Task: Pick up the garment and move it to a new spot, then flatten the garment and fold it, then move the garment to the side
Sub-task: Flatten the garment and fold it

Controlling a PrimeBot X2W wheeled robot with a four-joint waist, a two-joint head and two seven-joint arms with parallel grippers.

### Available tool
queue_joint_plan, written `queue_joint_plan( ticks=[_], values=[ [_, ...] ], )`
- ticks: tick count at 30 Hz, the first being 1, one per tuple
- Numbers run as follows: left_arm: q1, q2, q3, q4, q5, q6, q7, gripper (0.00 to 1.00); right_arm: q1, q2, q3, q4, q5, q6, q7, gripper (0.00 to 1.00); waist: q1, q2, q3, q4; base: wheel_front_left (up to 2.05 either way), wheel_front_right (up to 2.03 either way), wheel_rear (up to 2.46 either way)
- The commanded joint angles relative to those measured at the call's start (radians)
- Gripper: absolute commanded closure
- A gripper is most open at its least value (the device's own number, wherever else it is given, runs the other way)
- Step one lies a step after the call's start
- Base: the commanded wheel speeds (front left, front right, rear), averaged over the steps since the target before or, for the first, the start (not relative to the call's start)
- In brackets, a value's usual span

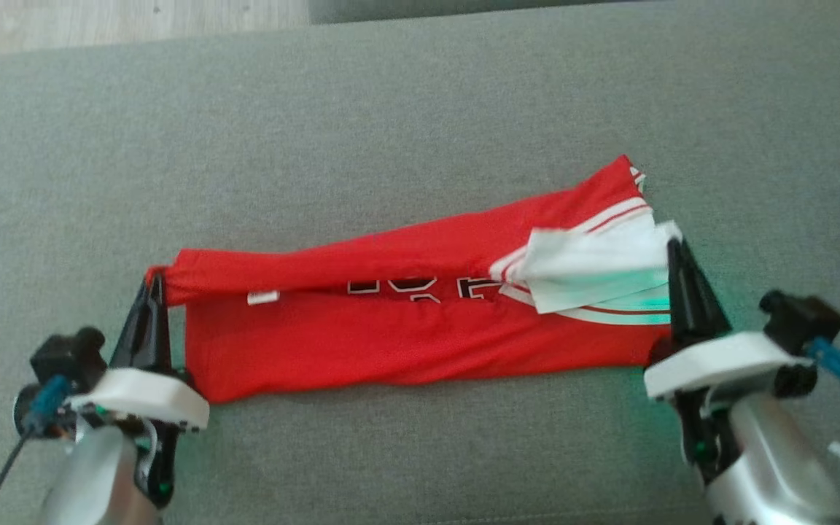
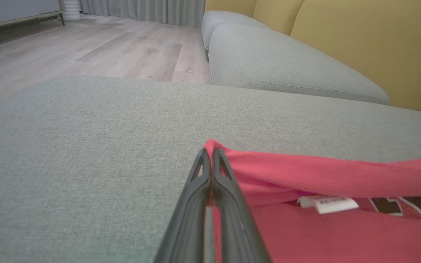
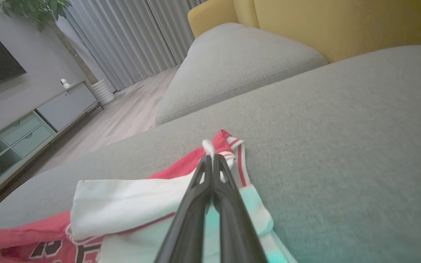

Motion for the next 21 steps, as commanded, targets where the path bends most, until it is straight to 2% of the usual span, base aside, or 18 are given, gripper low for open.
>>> queue_joint_plan(
  ticks=[1, 6, 7, 8, 9, 17, 21],
  values=[
    [-0.004, 0.013, 0.06, -0.036, 0.025, 0.001, -0.009, 1.0, 0.007, 0.014, 0.023, -0.033, 0.006, -0.001, -0.011, 1.0, 0.0001, -0.0001, -0.009, -0.004, 0.0, 0.0, 0.0],
    [0.047, -0.022, 0.107, -0.023, 0.081, -0.001, -0.009, 1.0, 0.044, 0.027, 0.013, -0.005, -0.006, -0.001, -0.011, 1.0, 0.0001, -0.0001, -0.031, -0.006, 0.0, 0.0, 0.0],
    [0.057, -0.031, 0.118, -0.017, 0.089, -0.001, -0.009, 0.36, 0.048, 0.028, 0.004, 0.005, -0.013, -0.001, -0.011, 1.0, 0.0001, -0.0001, -0.037, -0.006, 0.0, 0.0, 0.0],
    [0.066, -0.038, 0.127, -0.009, 0.098, -0.001, -0.009, 0.0, 0.053, 0.03, -0.003, 0.021, -0.024, -0.001, -0.011, 0.62, 0.0001, -0.0001, -0.044, -0.005, 0.0, 0.0, 0.0],
    [0.074, -0.043, 0.135, -0.004, 0.109, -0.001, -0.009, 0.0, 0.055, 0.031, -0.011, 0.032, -0.035, -0.001, -0.011, 0.0, 0.0001, -0.0001, -0.052, -0.004, 0.0, 0.0, 0.0],
    [0.193, -0.112, 0.233, -0.099, 0.188, 0.027, -0.01, 0.0, 0.084, 0.044, -0.094, -0.011, -0.262, -0.001, -0.011, 0.0, 0.0001, -0.0001, -0.123, 0.011, 0.0, 0.0, 0.0],
    [0.272, -0.147, 0.264, -0.18, 0.214, 0.038, -0.01, 0.0, 0.127, 0.049, -0.122, -0.029, -0.32, -0.001, -0.011, 0.0, 0.0001, -0.0001, -0.164, 0.028, 0.0, 0.0, 0.0]
  ],
)
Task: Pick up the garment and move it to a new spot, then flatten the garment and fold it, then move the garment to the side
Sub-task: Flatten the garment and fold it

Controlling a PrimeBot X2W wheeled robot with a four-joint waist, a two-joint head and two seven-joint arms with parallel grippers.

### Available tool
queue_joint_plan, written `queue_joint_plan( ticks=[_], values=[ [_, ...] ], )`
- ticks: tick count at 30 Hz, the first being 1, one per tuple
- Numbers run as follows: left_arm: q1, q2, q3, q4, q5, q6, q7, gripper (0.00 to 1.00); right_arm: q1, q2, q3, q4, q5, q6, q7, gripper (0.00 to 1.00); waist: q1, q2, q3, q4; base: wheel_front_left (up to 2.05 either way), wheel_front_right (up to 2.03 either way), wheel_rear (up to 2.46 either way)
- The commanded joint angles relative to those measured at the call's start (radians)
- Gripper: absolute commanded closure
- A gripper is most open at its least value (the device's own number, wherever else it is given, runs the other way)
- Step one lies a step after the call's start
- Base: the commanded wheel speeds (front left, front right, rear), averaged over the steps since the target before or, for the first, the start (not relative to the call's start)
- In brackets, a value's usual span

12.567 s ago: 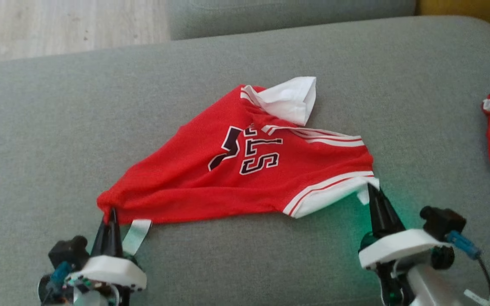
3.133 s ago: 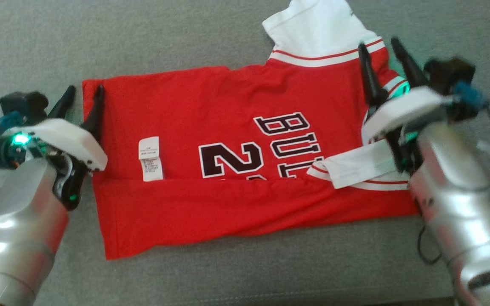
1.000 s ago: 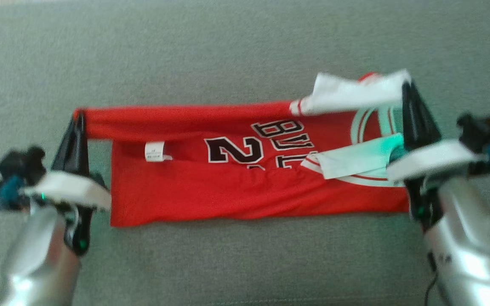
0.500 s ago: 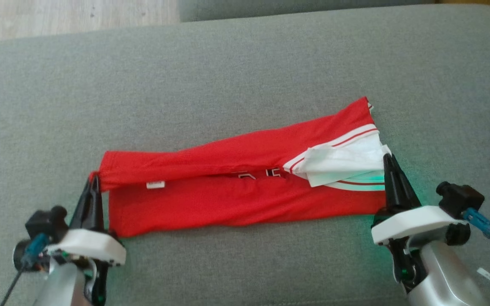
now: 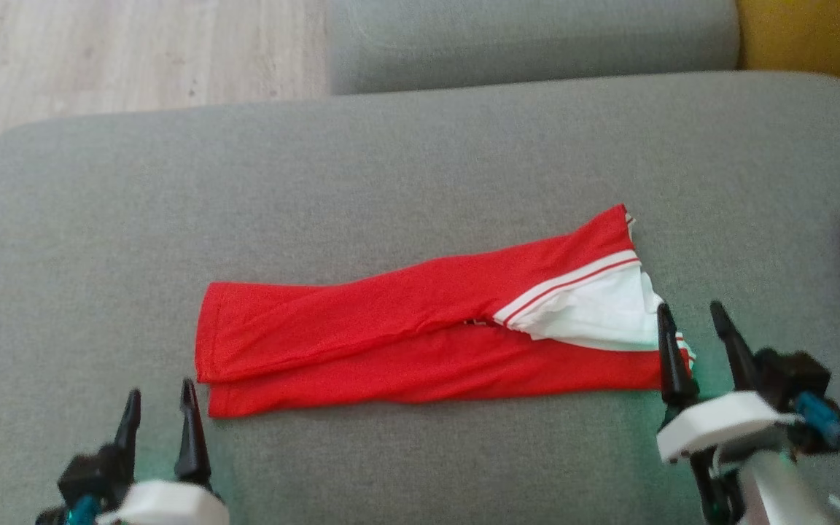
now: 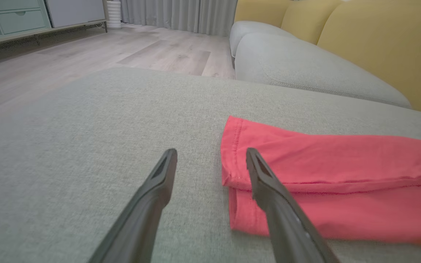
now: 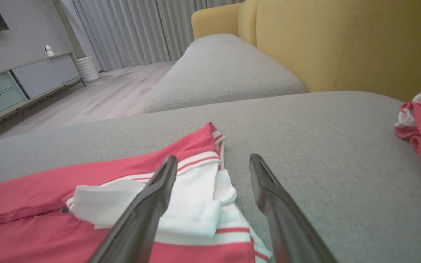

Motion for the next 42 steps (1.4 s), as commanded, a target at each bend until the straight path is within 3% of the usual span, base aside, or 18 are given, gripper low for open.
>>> queue_joint_plan(
  ticks=[1, 17, 25, 30, 36, 37, 38, 39, 42],
  values=[
    [0.007, 0.007, 0.037, -0.053, 0.012, 0.006, -0.01, 0.0, 0.006, 0.007, 0.017, -0.03, -0.004, -0.001, -0.011, 0.0, 0.0001, -0.0001, -0.027, 0.016, 0.0, 0.0, 0.0],
    [0.08, -0.003, -0.071, -0.129, -0.035, 0.022, -0.01, 0.0, -0.003, 0.007, 0.022, 0.04, -0.007, -0.001, -0.011, 0.0, 0.0001, -0.0001, -0.023, 0.055, 0.0, 0.0, 0.0],
    [0.033, -0.003, -0.121, -0.116, -0.063, 0.023, -0.01, 0.0, -0.208, 0.004, -0.04, 0.28, -0.122, -0.001, -0.006, 0.0, 0.0001, -0.0001, 0.051, 0.096, 0.0, 0.0, 0.0],
    [-0.003, -0.003, -0.128, -0.102, -0.076, 0.021, -0.01, 0.0, -0.323, -0.02, -0.14, 0.47, -0.225, -0.001, 0.008, 0.0, 0.0001, -0.0001, 0.098, 0.133, 0.0, 0.0, 0.0],
    [-0.008, -0.003, -0.127, -0.094, -0.085, 0.022, -0.01, 0.0, -0.358, -0.014, -0.216, 0.59, -0.295, -0.001, 0.016, 0.0, 0.0001, -0.0001, 0.114, 0.144, 0.0, 0.0, 0.0],
    [-0.007, -0.003, -0.127, -0.093, -0.087, 0.023, -0.01, 0.0, -0.363, -0.009, -0.218, 0.61, -0.292, -0.001, 0.016, 0.16, 0.0001, -0.0001, 0.114, 0.142, 0.0, 0.0, 0.0],
    [-0.006, -0.003, -0.125, -0.092, -0.088, 0.023, -0.01, 0.0, -0.367, -0.006, -0.216, 0.628, -0.289, -0.001, 0.016, 0.7, 0.0001, -0.0001, 0.113, 0.139, 0.0, 0.0, 0.0],
    [-0.005, -0.003, -0.125, -0.091, -0.089, 0.023, -0.01, 0.0, -0.37, -0.004, -0.219, 0.644, -0.284, -0.001, 0.015, 1.0, 0.0001, -0.0001, 0.111, 0.136, 0.0, 0.0, 0.0],
    [-0.005, -0.003, -0.127, -0.086, -0.092, 0.023, -0.01, 0.0, -0.371, -0.006, -0.243, 0.674, -0.281, -0.001, 0.013, 1.0, 0.0001, -0.0001, 0.102, 0.122, 0.0, 0.0, 0.0]
  ],
)
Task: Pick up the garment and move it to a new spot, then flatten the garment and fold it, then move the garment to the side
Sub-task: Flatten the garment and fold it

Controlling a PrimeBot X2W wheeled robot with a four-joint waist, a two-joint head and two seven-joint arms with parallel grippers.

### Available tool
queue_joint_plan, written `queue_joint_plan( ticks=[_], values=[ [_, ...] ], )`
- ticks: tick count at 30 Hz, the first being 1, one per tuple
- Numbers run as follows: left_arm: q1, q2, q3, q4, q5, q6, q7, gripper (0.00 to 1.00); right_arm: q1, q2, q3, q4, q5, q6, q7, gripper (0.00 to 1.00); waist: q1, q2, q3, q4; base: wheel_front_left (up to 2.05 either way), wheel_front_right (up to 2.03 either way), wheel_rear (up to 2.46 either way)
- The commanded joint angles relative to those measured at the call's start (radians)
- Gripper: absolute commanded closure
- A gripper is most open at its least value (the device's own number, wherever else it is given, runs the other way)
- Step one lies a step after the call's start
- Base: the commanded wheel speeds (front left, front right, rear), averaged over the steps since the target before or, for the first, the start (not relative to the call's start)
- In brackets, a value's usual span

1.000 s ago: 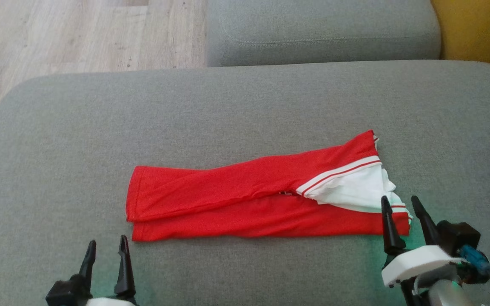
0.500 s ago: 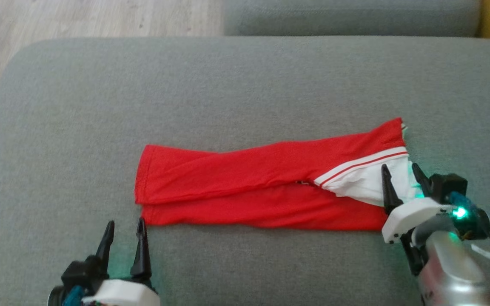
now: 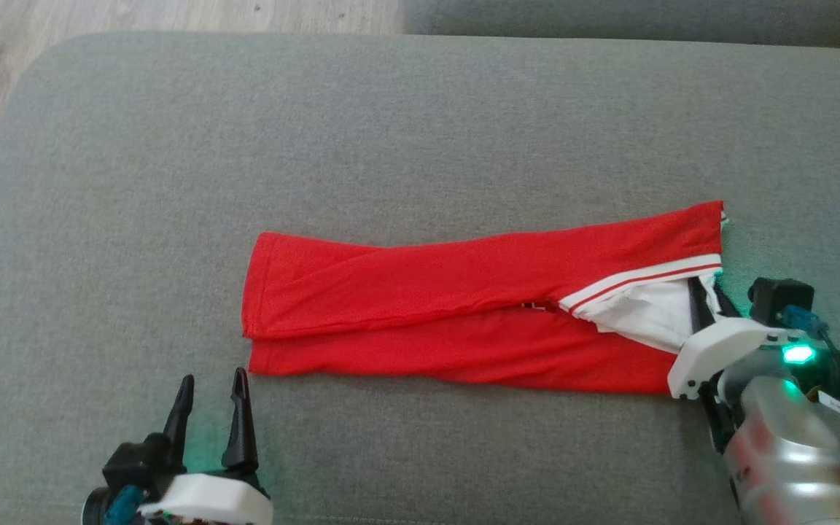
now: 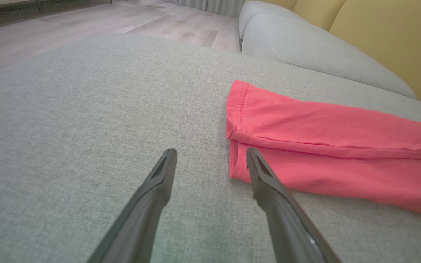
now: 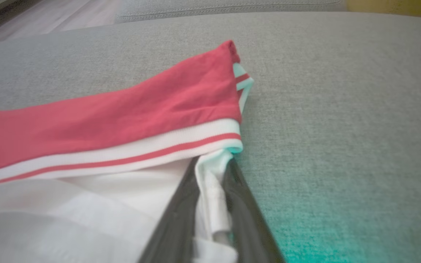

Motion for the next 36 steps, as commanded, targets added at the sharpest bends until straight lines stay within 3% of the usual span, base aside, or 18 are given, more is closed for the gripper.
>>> queue_joint_plan(
  ticks=[1, 6, 11, 17, 20, 25, 36],
  values=[
    [-0.031, 0.002, 0.031, -0.018, -0.003, 0.006, -0.01, 0.0, 0.029, 0.0, -0.001, 0.028, 0.004, -0.001, 0.007, 1.0, -0.0001, 0.0, -0.011, -0.011, 0.0, 0.0, 0.0],
    [-0.025, 0.002, 0.027, -0.017, 0.001, 0.002, -0.01, 0.0, 0.028, -0.035, -0.047, -0.017, 0.003, -0.001, -0.009, 1.0, -0.0001, 0.0, -0.035, -0.031, 0.0, 0.0, 0.0],
    [-0.005, 0.002, 0.023, -0.01, 0.021, -0.005, -0.01, 0.0, 0.035, -0.023, -0.041, -0.18, 0.02, -0.001, -0.013, 1.0, -0.0001, 0.0, -0.071, -0.048, 0.0, 0.0, 0.0],
    [0.014, 0.002, 0.006, 0.004, 0.029, -0.009, -0.01, 0.0, 0.08, 0.018, 0.197, -0.361, 0.191, -0.001, -0.013, 1.0, -0.0001, 0.0, -0.115, -0.034, 0.0, 0.0, 0.0],
    [0.017, 0.002, -0.01, 0.006, 0.041, -0.014, -0.01, 0.0, 0.129, 0.019, 0.384, -0.442, 0.382, -0.001, -0.013, 1.0, -0.0001, 0.0, -0.127, 0.001, 0.0, 0.0, 0.0],
    [0.011, 0.002, -0.02, 0.004, 0.063, -0.017, -0.01, 0.0, 0.178, 0.019, 0.616, -0.511, 0.573, -0.001, -0.013, 1.0, -0.0001, 0.0, -0.124, 0.088, 0.0, 0.0, 0.0],
    [-0.003, 0.002, -0.062, 0.009, 0.079, -0.034, -0.01, 0.0, 0.115, 0.02, 0.783, -0.492, 0.723, -0.001, -0.013, 1.0, -0.0001, 0.0, -0.104, 0.272, 0.0, 0.0, 0.0]
  ],
)
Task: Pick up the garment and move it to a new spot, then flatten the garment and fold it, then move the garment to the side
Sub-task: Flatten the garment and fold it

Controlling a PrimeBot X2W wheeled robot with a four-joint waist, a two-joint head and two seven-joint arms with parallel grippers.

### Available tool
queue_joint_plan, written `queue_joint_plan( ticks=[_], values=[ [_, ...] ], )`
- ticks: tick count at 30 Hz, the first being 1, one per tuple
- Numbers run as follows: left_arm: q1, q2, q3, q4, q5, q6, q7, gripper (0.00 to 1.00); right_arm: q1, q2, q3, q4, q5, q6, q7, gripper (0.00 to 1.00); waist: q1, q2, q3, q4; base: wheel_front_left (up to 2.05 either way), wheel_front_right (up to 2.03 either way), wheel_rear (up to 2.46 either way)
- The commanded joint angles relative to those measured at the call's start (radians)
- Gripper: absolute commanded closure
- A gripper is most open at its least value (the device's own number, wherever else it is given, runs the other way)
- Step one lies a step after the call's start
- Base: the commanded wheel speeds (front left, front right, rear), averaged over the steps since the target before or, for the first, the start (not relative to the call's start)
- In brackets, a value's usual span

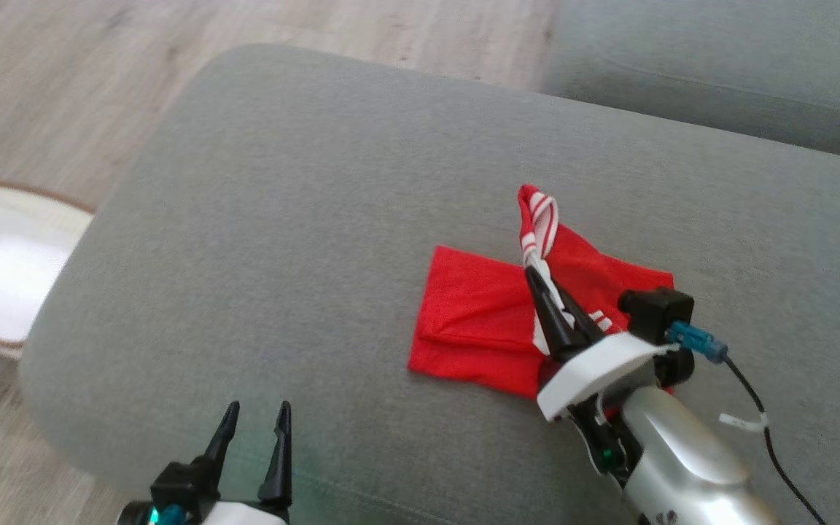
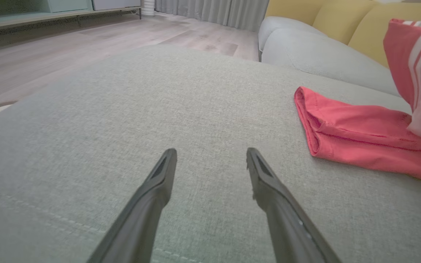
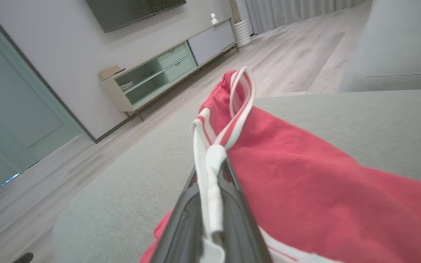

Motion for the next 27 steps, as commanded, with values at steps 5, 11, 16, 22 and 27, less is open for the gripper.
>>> queue_joint_plan(
  ticks=[5, 11, 16, 22, 27],
  values=[
    [-0.053, 0.002, 0.002, -0.019, 0.002, -0.007, -0.01, 0.0, -0.075, 0.007, 0.051, 0.0, 0.039, -0.001, -0.011, 0.0, 0.0, 0.0, 0.01, 0.055, 0.0, 0.0, 0.0],
    [-0.061, 0.002, 0.012, -0.025, -0.005, 0.0, -0.01, 0.0, -0.071, 0.007, -0.006, -0.016, 0.004, -0.001, -0.011, 0.0, 0.0, 0.0, 0.002, -0.018, 0.0, 0.0, 0.0],
    [-0.061, 0.002, 0.034, -0.032, -0.003, 0.006, -0.01, 0.0, -0.026, 0.007, -0.12, -0.042, -0.072, -0.001, -0.011, 0.0, 0.0, 0.0, -0.014, -0.101, 0.0, 0.0, 0.0],
    [-0.058, 0.002, 0.074, -0.052, 0.004, 0.018, -0.01, 0.0, 0.072, 0.007, -0.291, -0.09, -0.216, -0.001, -0.011, 0.0, 0.0, 0.0, -0.036, -0.222, 0.0, 0.0, 0.0],
    [-0.049, 0.002, 0.114, -0.072, 0.013, 0.032, -0.01, 0.0, 0.148, 0.007, -0.356, -0.123, -0.3, -0.001, -0.011, 0.0, 0.0, 0.0, -0.038, -0.292, 0.0, 0.0, 0.0]
  ],
)
